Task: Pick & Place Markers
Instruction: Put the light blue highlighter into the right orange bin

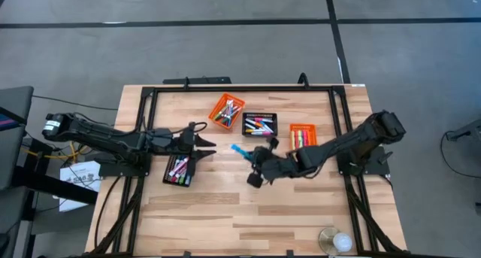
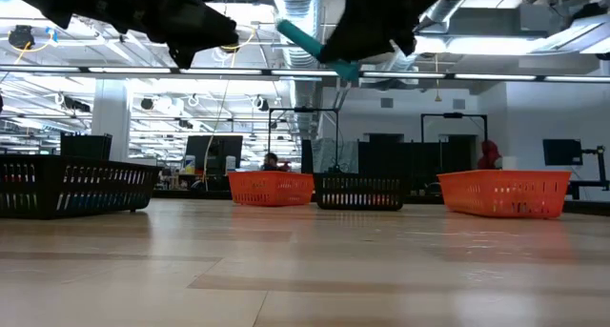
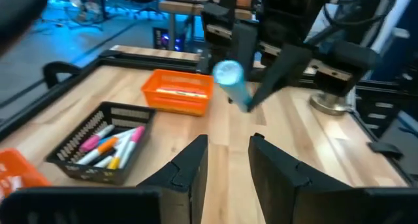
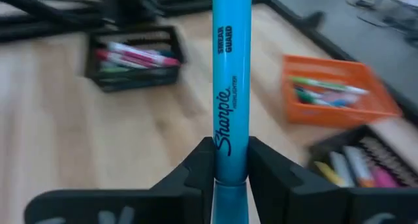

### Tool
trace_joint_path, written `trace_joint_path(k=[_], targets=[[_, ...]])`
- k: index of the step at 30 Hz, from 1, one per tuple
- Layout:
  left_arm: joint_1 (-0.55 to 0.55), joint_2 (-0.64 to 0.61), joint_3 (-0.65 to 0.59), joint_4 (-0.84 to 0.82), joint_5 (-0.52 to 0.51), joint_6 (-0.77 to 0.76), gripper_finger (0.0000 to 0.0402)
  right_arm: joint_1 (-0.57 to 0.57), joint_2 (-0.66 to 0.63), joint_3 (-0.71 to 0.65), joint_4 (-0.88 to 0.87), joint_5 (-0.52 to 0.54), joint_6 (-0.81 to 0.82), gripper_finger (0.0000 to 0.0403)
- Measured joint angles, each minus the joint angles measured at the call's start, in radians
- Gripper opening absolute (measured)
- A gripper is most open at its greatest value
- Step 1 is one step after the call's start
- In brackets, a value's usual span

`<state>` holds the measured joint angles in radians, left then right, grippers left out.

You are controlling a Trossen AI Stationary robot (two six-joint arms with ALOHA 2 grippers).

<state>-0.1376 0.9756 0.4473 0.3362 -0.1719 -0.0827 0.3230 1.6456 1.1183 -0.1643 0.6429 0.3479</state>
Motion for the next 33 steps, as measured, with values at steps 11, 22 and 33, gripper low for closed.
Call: trace_joint_path(k=[11,22,33], targets=[[0.05,0.0,-0.004,-0.005,-0.022,0.021,0.0108,-0.225,-0.022,0.0,-0.527,0.01,0.264,0.0072],[0.049,0.0,-0.103,0.027,-0.022,-0.049,0.0108,-0.225,-0.07,-0.001,-1.058,-0.045,0.864,0.0069],[0.049,0.0,-0.103,0.032,-0.022,-0.09,0.0108,-0.271,-0.067,-0.107,-1.031,-0.17,0.937,0.0089]])
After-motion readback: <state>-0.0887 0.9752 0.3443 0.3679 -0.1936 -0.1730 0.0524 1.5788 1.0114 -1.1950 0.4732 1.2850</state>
